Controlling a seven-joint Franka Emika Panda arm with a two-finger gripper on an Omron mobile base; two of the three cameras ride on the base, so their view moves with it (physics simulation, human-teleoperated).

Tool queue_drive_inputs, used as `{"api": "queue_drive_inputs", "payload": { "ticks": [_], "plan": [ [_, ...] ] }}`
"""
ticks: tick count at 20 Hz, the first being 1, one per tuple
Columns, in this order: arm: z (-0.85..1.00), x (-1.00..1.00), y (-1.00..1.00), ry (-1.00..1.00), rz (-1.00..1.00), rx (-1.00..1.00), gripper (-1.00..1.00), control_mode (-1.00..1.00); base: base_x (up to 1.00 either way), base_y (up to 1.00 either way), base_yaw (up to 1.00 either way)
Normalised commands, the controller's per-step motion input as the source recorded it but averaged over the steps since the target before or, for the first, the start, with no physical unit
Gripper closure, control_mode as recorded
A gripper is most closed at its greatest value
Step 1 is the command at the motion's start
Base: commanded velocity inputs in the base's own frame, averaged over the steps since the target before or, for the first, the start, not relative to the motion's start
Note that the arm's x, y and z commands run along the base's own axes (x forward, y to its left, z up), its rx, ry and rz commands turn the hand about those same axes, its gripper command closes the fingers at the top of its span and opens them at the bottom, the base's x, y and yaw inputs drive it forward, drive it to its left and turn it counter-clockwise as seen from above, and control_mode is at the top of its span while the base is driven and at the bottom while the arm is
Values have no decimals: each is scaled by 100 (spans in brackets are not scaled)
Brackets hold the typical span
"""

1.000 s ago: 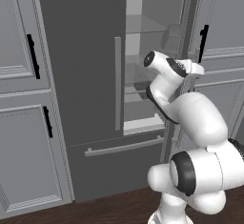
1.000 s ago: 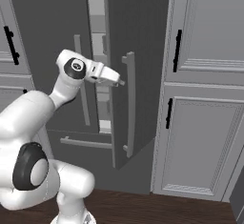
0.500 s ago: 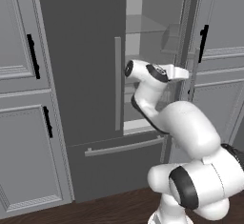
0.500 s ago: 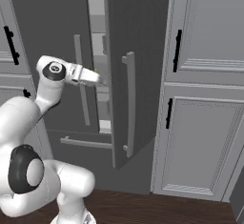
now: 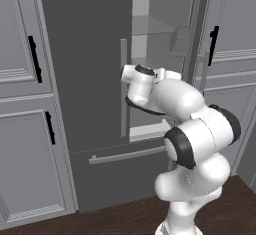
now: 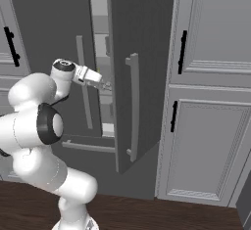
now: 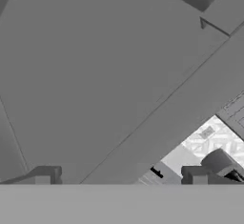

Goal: Grab a lemon wedge from the fridge and one ice cube from the ice bowl, and put them in the glass of lemonade.

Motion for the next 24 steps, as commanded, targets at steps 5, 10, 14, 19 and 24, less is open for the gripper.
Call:
{"api": "queue_drive_inputs", "payload": {
  "ticks": [5, 10, 14, 19, 24],
  "plan": [
    [-4, -6, -29, 1, -19, 0, -100, -100, 0, 0, 0],
    [0, -60, -74, 0, -12, 0, -100, -100, 0, 0, 0],
    [0, -77, -96, -3, -5, 0, -100, -100, 0, 0, 0],
    [0, -44, -87, -3, 0, 0, -100, -100, 0, 0, 0],
    [4, -15, -96, -4, 0, 0, -100, -100, 0, 0, 0]
  ]
}}
